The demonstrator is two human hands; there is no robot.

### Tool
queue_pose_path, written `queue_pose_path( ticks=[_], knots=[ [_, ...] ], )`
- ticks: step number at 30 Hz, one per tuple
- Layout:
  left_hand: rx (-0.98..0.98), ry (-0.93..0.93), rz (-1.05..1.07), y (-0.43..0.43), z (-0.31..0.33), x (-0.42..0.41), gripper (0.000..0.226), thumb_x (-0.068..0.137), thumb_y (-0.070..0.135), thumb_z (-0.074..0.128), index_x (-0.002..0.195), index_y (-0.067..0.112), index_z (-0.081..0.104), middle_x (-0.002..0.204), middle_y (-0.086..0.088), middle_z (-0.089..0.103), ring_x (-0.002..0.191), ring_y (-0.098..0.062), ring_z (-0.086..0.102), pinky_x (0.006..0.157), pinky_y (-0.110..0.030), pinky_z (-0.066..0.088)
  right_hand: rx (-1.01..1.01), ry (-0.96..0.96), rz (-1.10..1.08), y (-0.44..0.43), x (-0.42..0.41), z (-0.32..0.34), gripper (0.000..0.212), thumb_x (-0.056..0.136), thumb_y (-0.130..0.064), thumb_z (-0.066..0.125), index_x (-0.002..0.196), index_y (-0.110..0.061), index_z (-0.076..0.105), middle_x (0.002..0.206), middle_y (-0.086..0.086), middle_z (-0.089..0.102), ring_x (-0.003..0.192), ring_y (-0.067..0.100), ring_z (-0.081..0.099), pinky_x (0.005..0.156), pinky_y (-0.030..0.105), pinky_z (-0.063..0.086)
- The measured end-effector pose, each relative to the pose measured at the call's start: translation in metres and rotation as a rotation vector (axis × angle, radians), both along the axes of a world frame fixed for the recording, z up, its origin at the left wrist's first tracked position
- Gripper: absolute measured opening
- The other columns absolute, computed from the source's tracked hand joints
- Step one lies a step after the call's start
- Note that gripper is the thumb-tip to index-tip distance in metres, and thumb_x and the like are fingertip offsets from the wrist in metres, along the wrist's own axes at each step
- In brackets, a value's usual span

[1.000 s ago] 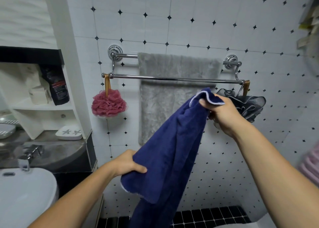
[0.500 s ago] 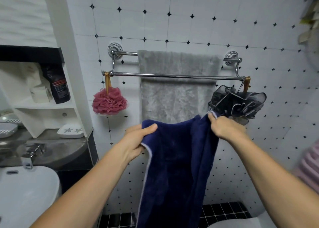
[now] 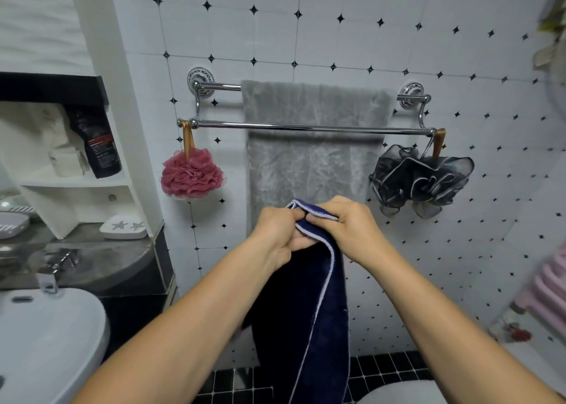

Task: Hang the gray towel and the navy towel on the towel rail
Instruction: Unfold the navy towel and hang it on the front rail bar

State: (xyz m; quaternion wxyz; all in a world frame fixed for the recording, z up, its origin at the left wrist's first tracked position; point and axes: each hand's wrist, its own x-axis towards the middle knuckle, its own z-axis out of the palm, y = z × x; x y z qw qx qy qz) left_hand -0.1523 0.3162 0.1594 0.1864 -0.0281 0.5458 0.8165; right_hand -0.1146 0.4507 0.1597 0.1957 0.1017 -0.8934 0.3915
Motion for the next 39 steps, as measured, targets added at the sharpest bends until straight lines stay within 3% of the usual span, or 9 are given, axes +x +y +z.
queue_pose_path(
  ticks=[5, 7, 10, 16, 20, 24, 27, 33, 39],
  knots=[
    [-0.048, -0.049, 0.023, -0.014, 0.005, 0.002, 0.023, 0.097, 0.001, 0.042, 0.088, -0.004, 0.062, 0.066, -0.017, 0.069, 0.047, -0.023, 0.068, 0.045, -0.036, 0.057, 0.225, -0.046, 0.126, -0.006, 0.007, -0.014, 0.030, 0.093, -0.035, 0.058, 0.123, -0.032, 0.061, 0.092, -0.004, 0.043, 0.084, 0.005, 0.047, 0.076, 0.014, 0.038],
    [-0.079, -0.058, 0.038, -0.015, 0.005, 0.004, 0.021, 0.097, 0.003, 0.041, 0.095, 0.001, 0.062, 0.068, -0.013, 0.066, 0.048, -0.022, 0.065, 0.062, -0.040, 0.058, 0.369, -0.047, 0.139, -0.007, 0.009, -0.017, 0.054, 0.086, -0.046, 0.062, 0.137, -0.037, 0.045, 0.096, -0.005, 0.037, 0.088, 0.009, 0.045, 0.078, 0.018, 0.042],
    [-0.135, -0.065, 0.077, -0.014, 0.004, 0.012, 0.019, 0.096, 0.007, 0.045, 0.096, 0.009, 0.064, 0.080, -0.008, 0.067, 0.063, -0.019, 0.063, 0.063, -0.030, 0.045, 0.486, 0.095, 0.071, -0.013, 0.006, -0.023, 0.051, 0.090, -0.023, 0.061, 0.139, -0.023, 0.046, 0.096, -0.003, 0.037, 0.082, 0.014, 0.044, 0.071, 0.022, 0.041],
    [-0.186, -0.009, 0.036, -0.025, 0.007, 0.020, 0.022, 0.096, 0.017, 0.046, 0.095, 0.018, 0.068, 0.086, 0.003, 0.077, 0.083, -0.009, 0.068, 0.089, -0.035, 0.039, 0.072, 0.183, -0.007, -0.010, -0.004, -0.018, 0.030, 0.087, -0.002, 0.064, 0.111, -0.017, 0.073, 0.088, 0.001, 0.064, 0.079, 0.010, 0.057, 0.077, 0.010, 0.039],
    [-0.353, 0.447, 0.201, -0.047, -0.009, 0.022, 0.011, 0.084, 0.013, 0.063, 0.094, 0.015, 0.068, 0.075, 0.005, 0.076, 0.068, -0.006, 0.068, 0.065, -0.019, 0.046, -0.321, 0.038, 0.018, -0.006, -0.007, -0.011, 0.028, 0.082, 0.001, 0.069, 0.090, -0.026, 0.070, 0.086, -0.005, 0.072, 0.079, 0.008, 0.065, 0.077, 0.023, 0.050],
    [-0.700, 1.027, 0.256, -0.061, -0.018, 0.016, 0.033, 0.071, 0.034, 0.073, 0.100, 0.037, 0.058, 0.102, 0.017, 0.062, 0.098, 0.002, 0.055, 0.087, -0.012, 0.040, -0.576, -0.012, 0.217, -0.007, -0.004, -0.002, 0.033, 0.081, 0.012, 0.066, 0.085, -0.018, 0.054, 0.079, 0.010, 0.065, 0.076, 0.023, 0.059, 0.070, 0.030, 0.050],
    [-0.502, 0.968, 0.076, -0.052, -0.013, 0.017, 0.023, 0.075, 0.026, 0.073, 0.092, 0.034, 0.060, 0.093, 0.017, 0.068, 0.090, -0.004, 0.064, 0.083, -0.026, 0.049, -0.567, -0.013, 0.278, -0.010, -0.003, 0.003, 0.035, 0.081, 0.015, 0.064, 0.081, -0.015, 0.047, 0.086, 0.023, 0.064, 0.081, 0.026, 0.062, 0.073, 0.032, 0.052],
    [-0.308, 0.988, 0.089, -0.052, -0.018, 0.018, 0.022, 0.080, 0.012, 0.072, 0.087, 0.032, 0.064, 0.086, 0.010, 0.071, 0.078, -0.010, 0.068, 0.071, -0.017, 0.050, -0.499, 0.013, 0.240, -0.006, 0.006, 0.014, 0.033, 0.080, 0.014, 0.066, 0.076, -0.014, 0.049, 0.084, 0.019, 0.067, 0.081, 0.028, 0.062, 0.078, 0.043, 0.050],
    [-0.562, 1.581, 0.176, -0.056, -0.017, 0.016, 0.015, 0.086, 0.001, 0.070, 0.100, 0.005, 0.074, 0.101, -0.008, 0.070, 0.091, -0.017, 0.068, 0.079, -0.030, 0.055, -0.472, 0.015, 0.193, -0.004, 0.014, 0.018, 0.028, 0.078, 0.014, 0.068, 0.078, -0.012, 0.059, 0.081, 0.017, 0.066, 0.077, 0.028, 0.059, 0.078, 0.046, 0.049]
  ],
)
